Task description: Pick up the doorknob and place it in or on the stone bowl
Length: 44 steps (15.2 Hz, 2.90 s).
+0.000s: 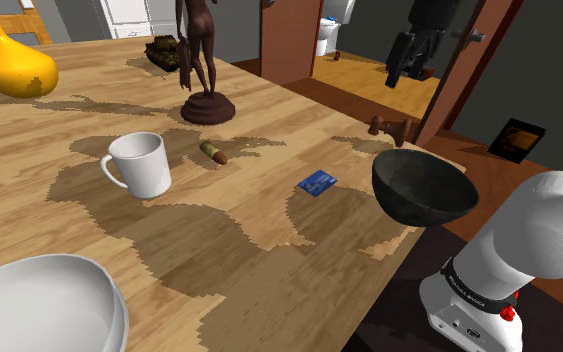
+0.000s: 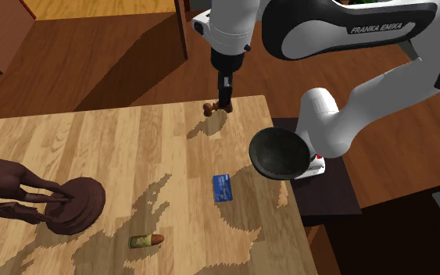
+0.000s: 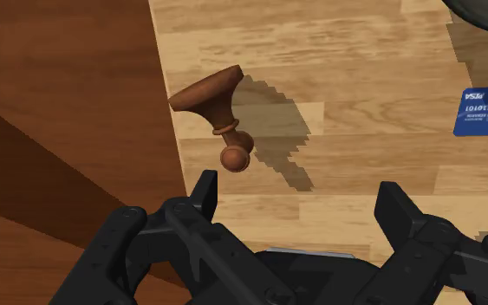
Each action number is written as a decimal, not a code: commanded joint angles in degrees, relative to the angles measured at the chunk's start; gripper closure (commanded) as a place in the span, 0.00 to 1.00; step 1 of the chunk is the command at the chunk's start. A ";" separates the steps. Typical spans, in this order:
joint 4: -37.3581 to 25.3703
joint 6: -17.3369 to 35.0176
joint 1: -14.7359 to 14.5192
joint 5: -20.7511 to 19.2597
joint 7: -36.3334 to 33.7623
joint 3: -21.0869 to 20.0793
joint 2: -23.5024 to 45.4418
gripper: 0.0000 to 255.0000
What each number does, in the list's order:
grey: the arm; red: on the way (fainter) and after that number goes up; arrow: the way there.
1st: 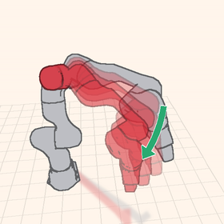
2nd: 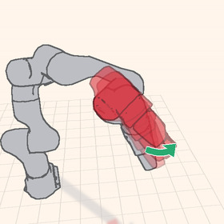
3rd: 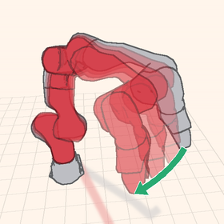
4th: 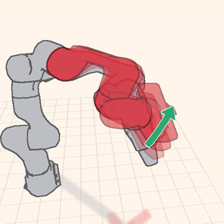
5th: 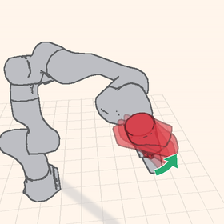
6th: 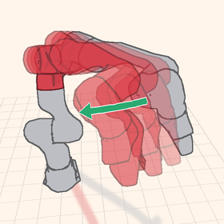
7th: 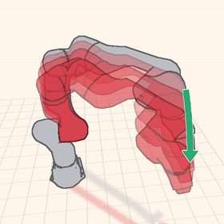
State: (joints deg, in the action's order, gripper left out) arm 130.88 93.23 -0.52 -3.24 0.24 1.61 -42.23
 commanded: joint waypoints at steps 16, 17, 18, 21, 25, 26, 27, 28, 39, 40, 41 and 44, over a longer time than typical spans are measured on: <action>10.95 19.61 0.61 -1.14 9.66 8.72 10.28 0.00; 11.57 20.44 0.61 -1.16 9.66 8.78 10.49 0.00; 12.19 21.27 0.61 -1.19 9.67 8.84 10.70 0.00; 12.54 21.75 0.61 -1.20 9.67 8.88 10.84 0.00; 12.54 21.75 0.61 -1.20 9.67 8.88 10.84 0.00; 12.54 21.75 0.61 -1.20 9.67 8.88 10.84 0.00; 12.54 21.75 0.62 -1.20 9.68 8.88 10.84 1.00; 12.54 21.75 0.62 -1.20 9.68 8.88 10.84 1.00; 10.58 19.30 0.57 -1.10 9.63 8.68 10.34 1.00; 9.90 18.49 0.55 -1.07 9.61 8.62 10.21 1.00; 9.22 17.68 0.54 -1.03 9.60 8.56 10.09 1.00; 7.11 15.30 0.48 -0.93 9.57 8.38 9.81 1.00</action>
State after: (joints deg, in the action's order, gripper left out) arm 138.63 109.56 -0.06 -4.17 9.81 10.06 -32.04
